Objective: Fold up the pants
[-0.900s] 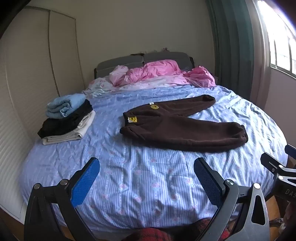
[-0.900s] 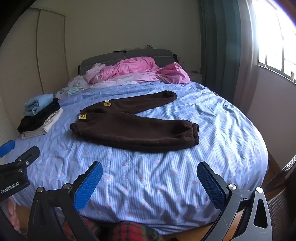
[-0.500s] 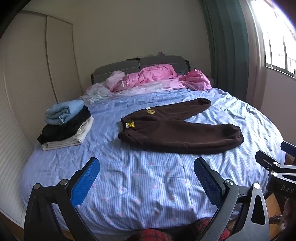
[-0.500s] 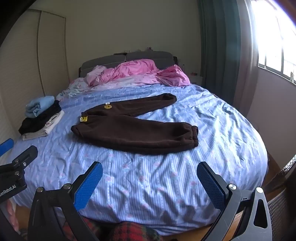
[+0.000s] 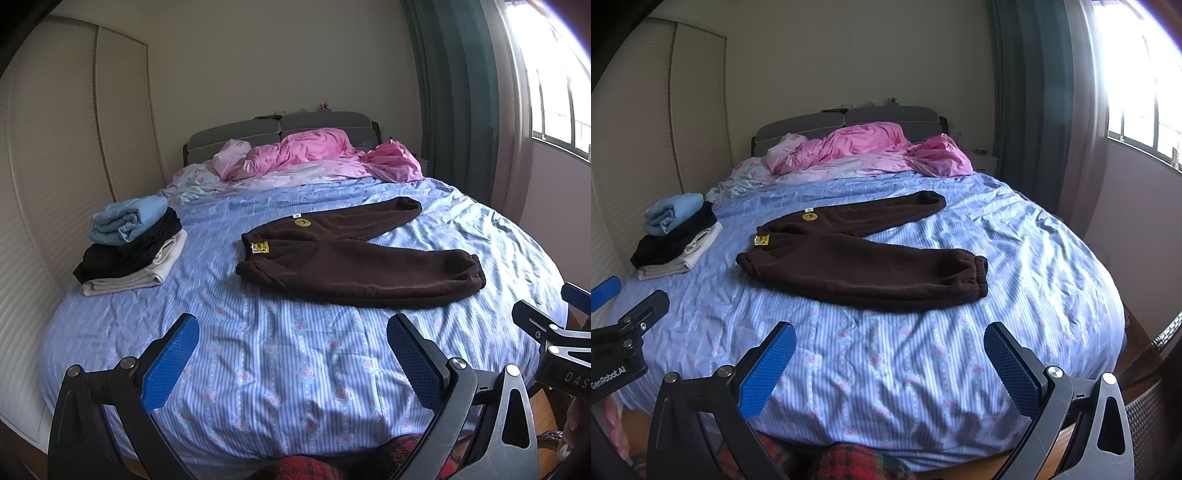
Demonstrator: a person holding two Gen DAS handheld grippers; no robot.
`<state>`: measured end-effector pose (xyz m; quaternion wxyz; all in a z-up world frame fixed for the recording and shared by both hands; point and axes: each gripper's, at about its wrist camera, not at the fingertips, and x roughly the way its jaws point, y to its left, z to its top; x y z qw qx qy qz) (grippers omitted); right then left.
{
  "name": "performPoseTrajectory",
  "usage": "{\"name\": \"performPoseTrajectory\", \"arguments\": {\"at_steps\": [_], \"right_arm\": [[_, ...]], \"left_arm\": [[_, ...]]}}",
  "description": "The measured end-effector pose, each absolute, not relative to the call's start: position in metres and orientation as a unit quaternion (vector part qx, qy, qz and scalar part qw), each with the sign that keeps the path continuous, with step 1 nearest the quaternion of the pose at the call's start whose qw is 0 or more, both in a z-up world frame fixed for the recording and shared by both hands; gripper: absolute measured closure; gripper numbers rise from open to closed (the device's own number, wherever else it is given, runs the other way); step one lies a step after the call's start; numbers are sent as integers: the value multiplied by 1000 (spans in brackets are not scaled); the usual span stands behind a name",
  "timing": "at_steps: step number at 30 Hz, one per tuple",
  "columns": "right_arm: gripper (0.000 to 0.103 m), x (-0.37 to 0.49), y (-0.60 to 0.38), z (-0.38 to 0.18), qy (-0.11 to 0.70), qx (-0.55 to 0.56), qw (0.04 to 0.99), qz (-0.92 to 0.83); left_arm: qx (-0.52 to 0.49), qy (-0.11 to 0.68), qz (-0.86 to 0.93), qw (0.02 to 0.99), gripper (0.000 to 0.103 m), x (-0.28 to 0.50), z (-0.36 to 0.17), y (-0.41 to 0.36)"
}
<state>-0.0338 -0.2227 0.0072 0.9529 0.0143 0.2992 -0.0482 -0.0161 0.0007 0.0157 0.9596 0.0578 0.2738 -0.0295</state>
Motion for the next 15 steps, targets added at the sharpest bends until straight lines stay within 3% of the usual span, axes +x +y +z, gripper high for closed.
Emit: {"name": "performPoseTrajectory", "arguments": {"at_steps": [15], "right_arm": [[0,-36,-220,6,298,13,953,-48]], "left_arm": [[58,274,-29,960,0,-16,14,1]]}}
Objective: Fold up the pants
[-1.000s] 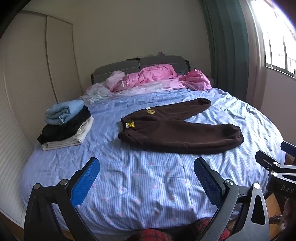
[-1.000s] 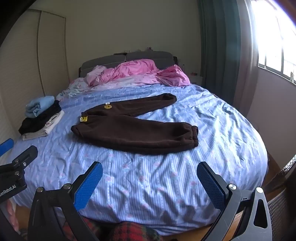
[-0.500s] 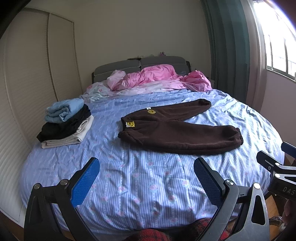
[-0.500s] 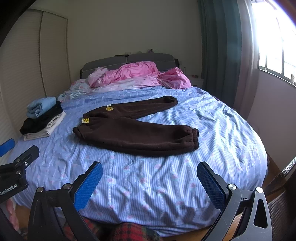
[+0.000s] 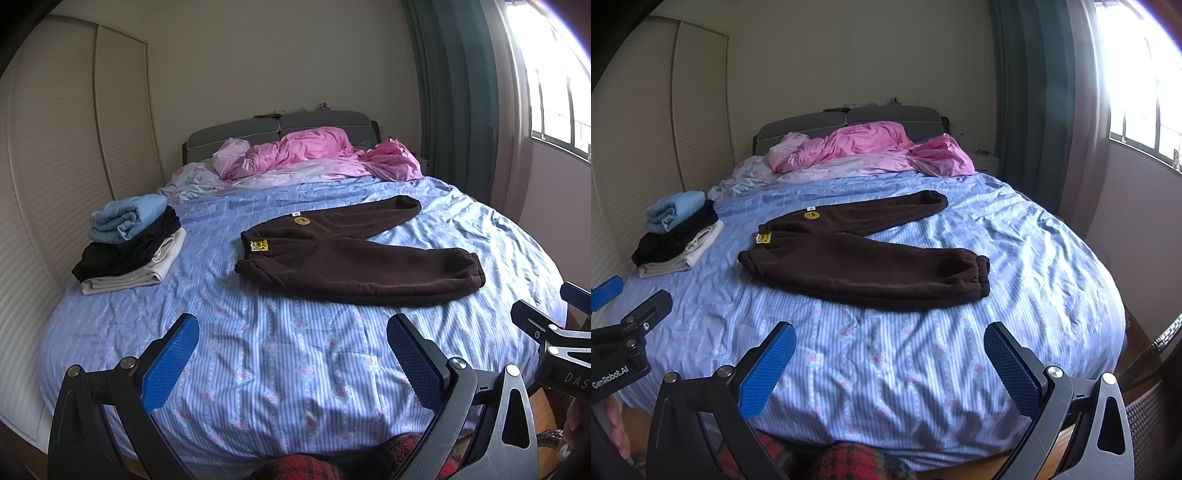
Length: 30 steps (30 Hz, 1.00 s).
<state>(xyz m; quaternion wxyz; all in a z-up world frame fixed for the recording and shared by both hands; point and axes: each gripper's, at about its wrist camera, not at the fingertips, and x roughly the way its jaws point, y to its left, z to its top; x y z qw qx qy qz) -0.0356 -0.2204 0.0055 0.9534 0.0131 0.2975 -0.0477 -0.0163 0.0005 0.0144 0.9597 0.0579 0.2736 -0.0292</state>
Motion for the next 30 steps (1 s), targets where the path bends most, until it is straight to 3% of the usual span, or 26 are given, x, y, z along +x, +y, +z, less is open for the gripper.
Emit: {"name": "performPoseTrajectory", "arguments": {"at_steps": [30], "right_arm": [[0,-35,-219,5,298,12,953,-48]], "left_arm": [[57,271,-30,960,0,-16,13,1]]}}
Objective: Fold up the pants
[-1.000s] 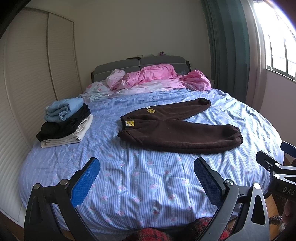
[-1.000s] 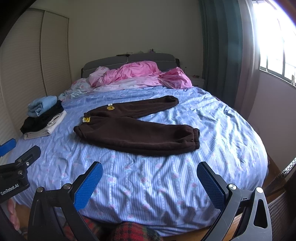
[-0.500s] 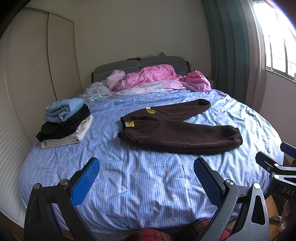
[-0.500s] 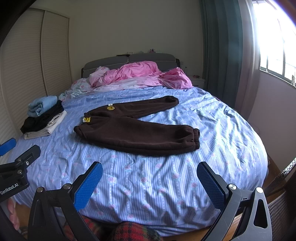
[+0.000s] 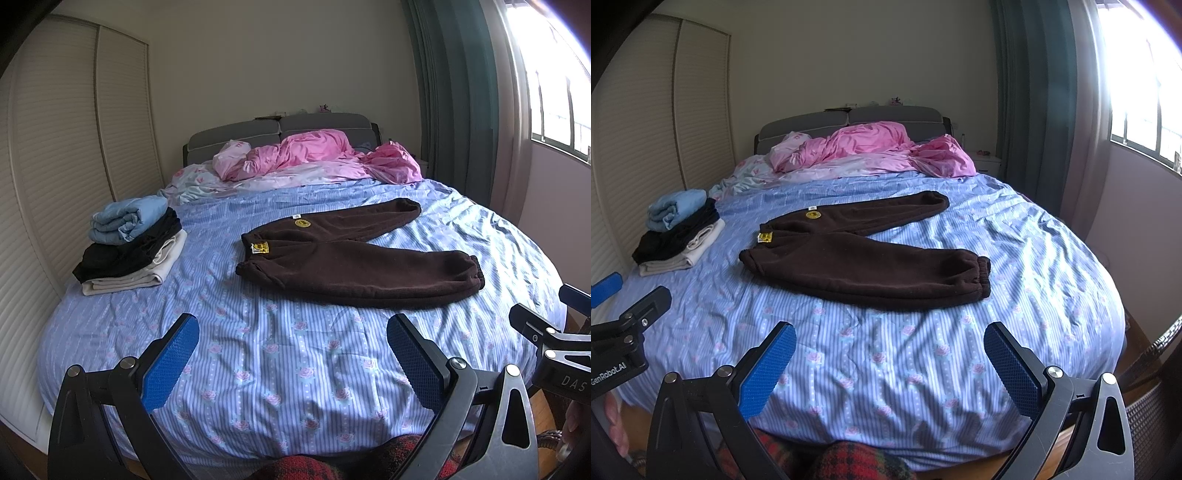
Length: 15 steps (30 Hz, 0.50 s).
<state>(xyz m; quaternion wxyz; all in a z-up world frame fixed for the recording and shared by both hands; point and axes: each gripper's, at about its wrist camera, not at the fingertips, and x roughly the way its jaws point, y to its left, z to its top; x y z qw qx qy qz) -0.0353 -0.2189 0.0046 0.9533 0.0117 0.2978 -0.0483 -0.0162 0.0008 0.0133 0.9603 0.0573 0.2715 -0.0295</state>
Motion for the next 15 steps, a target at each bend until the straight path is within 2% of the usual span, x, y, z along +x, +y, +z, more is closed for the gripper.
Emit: {"name": "performPoseTrajectory", "arguments": {"at_steps": [15], "right_arm": [[0,-27,-213,-6,316,14,948,-46]], "left_arm": [[61,282,-28,957,0,-5,1,1]]}}
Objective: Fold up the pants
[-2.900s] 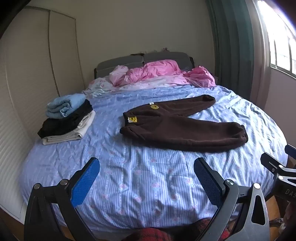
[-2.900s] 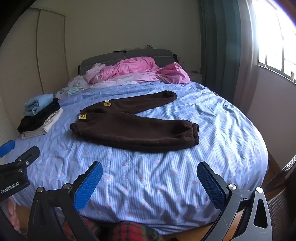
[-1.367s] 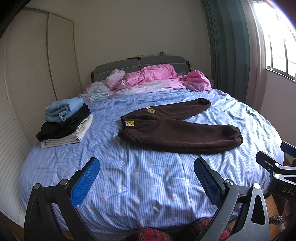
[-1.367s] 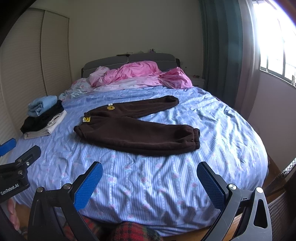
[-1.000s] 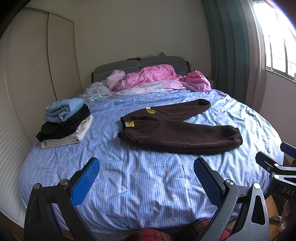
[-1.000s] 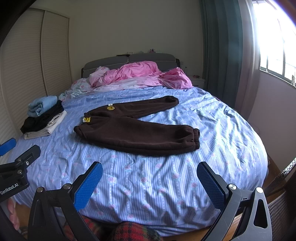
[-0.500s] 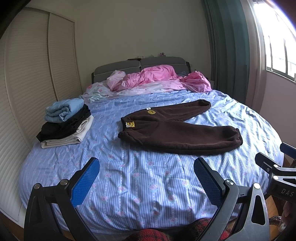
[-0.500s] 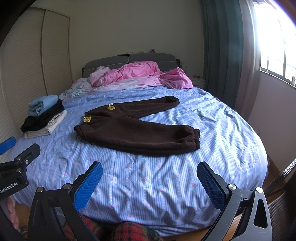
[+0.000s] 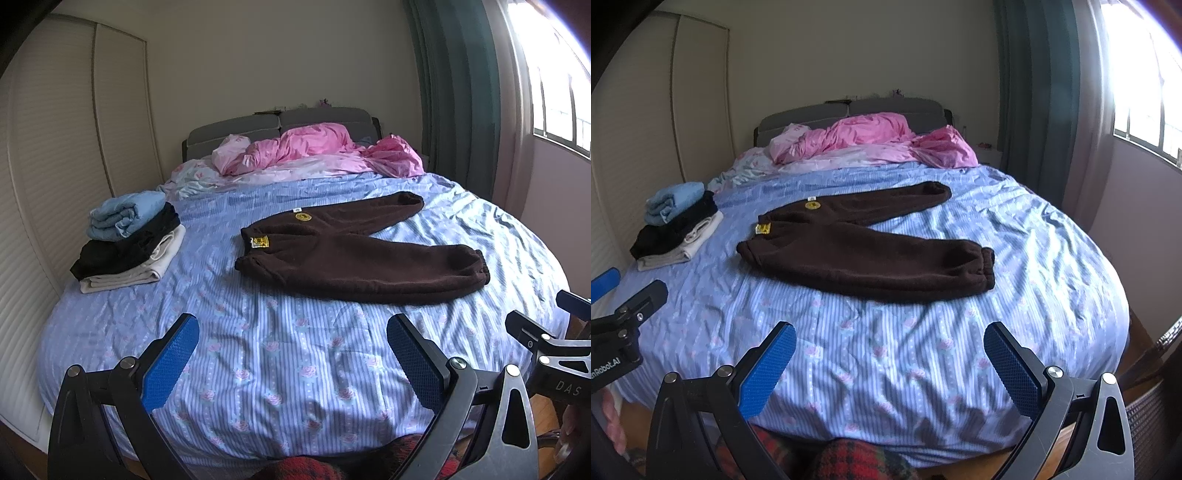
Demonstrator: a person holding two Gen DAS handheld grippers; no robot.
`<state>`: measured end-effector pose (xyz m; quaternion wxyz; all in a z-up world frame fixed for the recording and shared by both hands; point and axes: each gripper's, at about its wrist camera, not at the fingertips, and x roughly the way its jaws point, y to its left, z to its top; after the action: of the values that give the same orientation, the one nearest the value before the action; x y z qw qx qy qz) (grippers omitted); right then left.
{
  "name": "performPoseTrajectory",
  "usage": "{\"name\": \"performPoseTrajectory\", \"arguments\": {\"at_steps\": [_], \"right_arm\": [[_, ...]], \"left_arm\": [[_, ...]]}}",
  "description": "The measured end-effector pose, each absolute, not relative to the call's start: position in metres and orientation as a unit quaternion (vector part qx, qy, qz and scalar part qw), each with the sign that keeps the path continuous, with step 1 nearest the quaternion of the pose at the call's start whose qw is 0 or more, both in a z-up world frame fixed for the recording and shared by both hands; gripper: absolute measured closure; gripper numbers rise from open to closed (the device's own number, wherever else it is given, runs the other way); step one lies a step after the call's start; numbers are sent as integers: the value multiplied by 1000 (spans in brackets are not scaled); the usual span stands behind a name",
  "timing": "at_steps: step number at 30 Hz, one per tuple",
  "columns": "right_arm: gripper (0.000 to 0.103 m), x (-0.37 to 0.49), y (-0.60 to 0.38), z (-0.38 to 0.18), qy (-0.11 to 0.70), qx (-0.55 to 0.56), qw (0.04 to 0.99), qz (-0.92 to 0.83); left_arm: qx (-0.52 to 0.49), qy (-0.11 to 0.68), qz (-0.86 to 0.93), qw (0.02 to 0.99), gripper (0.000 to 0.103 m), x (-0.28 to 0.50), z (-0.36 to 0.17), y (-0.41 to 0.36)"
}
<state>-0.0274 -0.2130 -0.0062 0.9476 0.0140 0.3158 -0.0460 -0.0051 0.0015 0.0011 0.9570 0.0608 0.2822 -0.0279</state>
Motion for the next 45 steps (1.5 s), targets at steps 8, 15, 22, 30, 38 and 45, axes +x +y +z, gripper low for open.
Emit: {"name": "performPoseTrajectory", "arguments": {"at_steps": [8,15,22,30,38,45], "right_arm": [[0,-6,-221,-29,333,19,942,-43],[0,20,-223,-59,340,26,938,-59],[0,63,-224,-103,362,33,929,-65],[0,120,-231,-141,350,62,929,-98],[0,164,-246,-159,383,102,909,-130],[0,193,-261,-159,412,144,889,-139]], "left_arm": [[60,295,-25,953,0,18,-16,2],[56,313,-11,948,0,55,-50,8],[49,342,-6,938,0,115,-95,13],[38,339,-3,940,0,185,-126,20],[40,382,-10,923,0,232,-134,15],[5,397,6,918,0,263,-123,25]]}}
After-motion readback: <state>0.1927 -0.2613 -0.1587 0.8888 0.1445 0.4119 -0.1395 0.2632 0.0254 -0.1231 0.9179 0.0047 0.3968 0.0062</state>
